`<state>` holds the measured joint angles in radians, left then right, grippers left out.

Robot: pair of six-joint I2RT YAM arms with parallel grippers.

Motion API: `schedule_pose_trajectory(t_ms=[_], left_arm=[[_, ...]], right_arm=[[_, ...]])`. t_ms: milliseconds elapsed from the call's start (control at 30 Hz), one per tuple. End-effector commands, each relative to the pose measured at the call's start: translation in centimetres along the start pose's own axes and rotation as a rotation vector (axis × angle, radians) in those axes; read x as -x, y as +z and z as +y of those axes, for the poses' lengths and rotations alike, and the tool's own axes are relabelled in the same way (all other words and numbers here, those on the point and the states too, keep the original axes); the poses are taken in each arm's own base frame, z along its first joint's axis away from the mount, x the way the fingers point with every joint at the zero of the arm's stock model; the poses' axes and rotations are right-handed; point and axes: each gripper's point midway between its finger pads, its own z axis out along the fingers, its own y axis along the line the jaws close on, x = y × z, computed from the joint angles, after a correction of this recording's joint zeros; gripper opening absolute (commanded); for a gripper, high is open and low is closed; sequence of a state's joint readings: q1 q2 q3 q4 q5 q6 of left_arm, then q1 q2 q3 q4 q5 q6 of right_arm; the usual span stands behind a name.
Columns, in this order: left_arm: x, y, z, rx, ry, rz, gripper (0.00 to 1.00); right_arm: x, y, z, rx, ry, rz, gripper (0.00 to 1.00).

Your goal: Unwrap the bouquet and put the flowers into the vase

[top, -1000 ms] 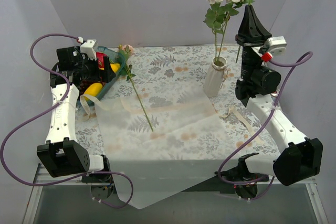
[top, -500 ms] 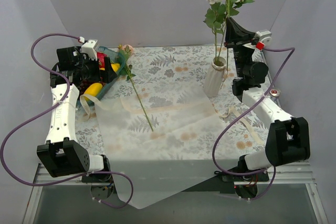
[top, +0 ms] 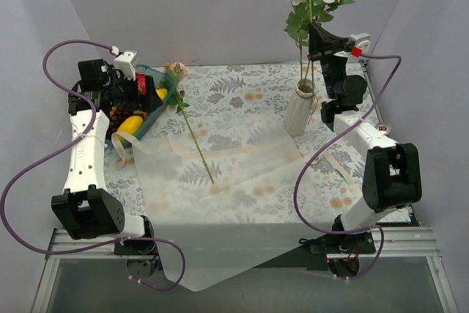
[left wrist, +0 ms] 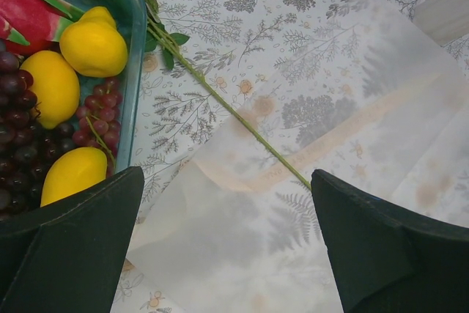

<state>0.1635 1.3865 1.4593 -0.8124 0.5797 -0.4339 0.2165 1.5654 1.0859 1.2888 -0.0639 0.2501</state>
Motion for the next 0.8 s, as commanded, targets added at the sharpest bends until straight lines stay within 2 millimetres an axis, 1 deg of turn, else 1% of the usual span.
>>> schedule_pose_trajectory(t_ms=[0, 200, 267, 300, 400, 533, 567, 600, 633, 667, 700, 733, 767], left_arm=[[0.5, -0.8, -0.4, -0.004, 0.016, 0.004, 0.98], [0.5, -0.8, -0.2, 0.002, 0.017, 0.013, 0.98], [0.8, -0.8, -0.1, 0.004, 0.017, 0.014, 0.98], [0.6, -0.5, 0.0, -0.002, 0.009, 0.031, 0.98], [1.1, -0.6, 0.1, -0.001, 0.008, 0.035, 0.98], [1.8, -0.6, 0.0, -0.013, -0.005, 0.033, 0.98], [2.1, -0.7, -0.2, -0.021, -0.012, 0.027, 0.98], [2.9, -0.9, -0.5, -0.031, -0.009, 0.007, 0.98], [3.6, -0.9, -0.9, -0.045, -0.032, -0.006, 0.98], [4.5, -1.1, -1.6, -0.085, -0.035, -0.033, 0.98], [5.3, -1.1, -1.9, -0.097, -0.04, -0.05, 0.98], [7.1, -1.5, -2.9, -0.116, -0.04, -0.091, 0.98], [8.0, -1.0, -3.4, -0.137, -0.038, -0.103, 0.97]], right_arm=[[15.1, -0.8, 3.2, 0.156, -0.059, -0.619, 0.01], [14.8, -0.1, 2.6, 0.168, -0.087, -0.626, 0.01], [14.8, 0.1, 2.8, 0.185, -0.101, -0.625, 0.01], [14.9, 0.2, 2.9, 0.189, -0.11, -0.629, 0.01], [14.8, 0.3, 2.9, 0.197, -0.134, -0.631, 0.01], [14.3, 0.4, 3.5, 0.235, -0.126, -0.614, 0.01], [14.5, 0.3, 4.3, 0.271, -0.128, -0.612, 0.01], [14.7, 0.2, 4.9, 0.297, -0.11, -0.61, 0.01], [15.2, 0.2, 5.5, 0.325, -0.11, -0.619, 0.01], [15.6, 0.1, 6.7, 0.378, -0.116, -0.617, 0.01], [16.0, 0.0, 7.8, 0.414, -0.092, -0.619, 0.01], [16.2, -0.1, 8.7, 0.442, -0.085, -0.61, 0.01], [16.9, -0.7, 10.5, 0.491, -0.081, -0.605, 0.01]])
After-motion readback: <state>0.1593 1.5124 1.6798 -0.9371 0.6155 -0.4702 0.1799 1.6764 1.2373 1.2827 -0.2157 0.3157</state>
